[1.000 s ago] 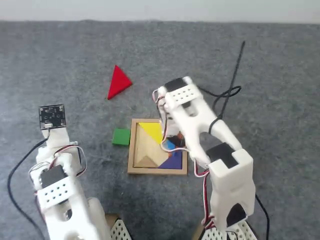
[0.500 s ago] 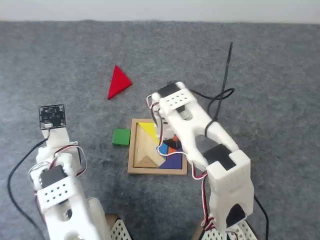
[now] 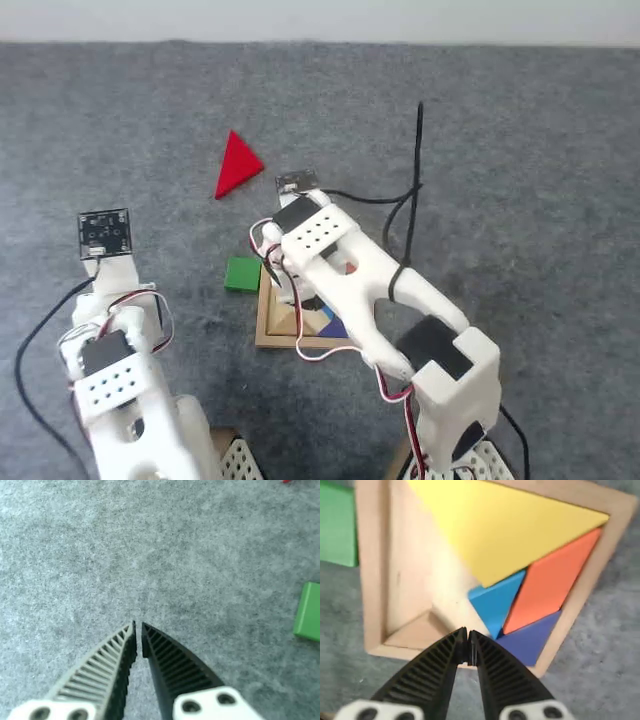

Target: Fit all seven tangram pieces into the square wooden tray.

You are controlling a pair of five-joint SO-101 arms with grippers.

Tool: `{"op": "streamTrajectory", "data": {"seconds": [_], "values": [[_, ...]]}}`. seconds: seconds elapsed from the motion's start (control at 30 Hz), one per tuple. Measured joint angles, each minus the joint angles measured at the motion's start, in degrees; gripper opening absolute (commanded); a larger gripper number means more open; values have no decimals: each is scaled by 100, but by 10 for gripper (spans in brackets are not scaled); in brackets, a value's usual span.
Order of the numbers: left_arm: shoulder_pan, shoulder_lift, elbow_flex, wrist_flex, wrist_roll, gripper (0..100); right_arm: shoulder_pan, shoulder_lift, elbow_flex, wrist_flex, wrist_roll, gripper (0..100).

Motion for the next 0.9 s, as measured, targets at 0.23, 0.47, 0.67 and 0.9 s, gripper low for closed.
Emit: {"op": "streamTrajectory", "data": {"seconds": [0.23, 0.47, 0.67, 0.9], "values": [[9, 0, 0, 0, 0, 23, 62, 290, 9, -62, 18, 7], [0, 0, 0, 0, 0, 22, 703, 290, 9, -62, 35, 7], [9, 0, 0, 0, 0, 22, 809, 290, 0, 0, 35, 7], [9, 0, 0, 0, 0, 22, -62, 281, 0, 246, 35, 7]]}}
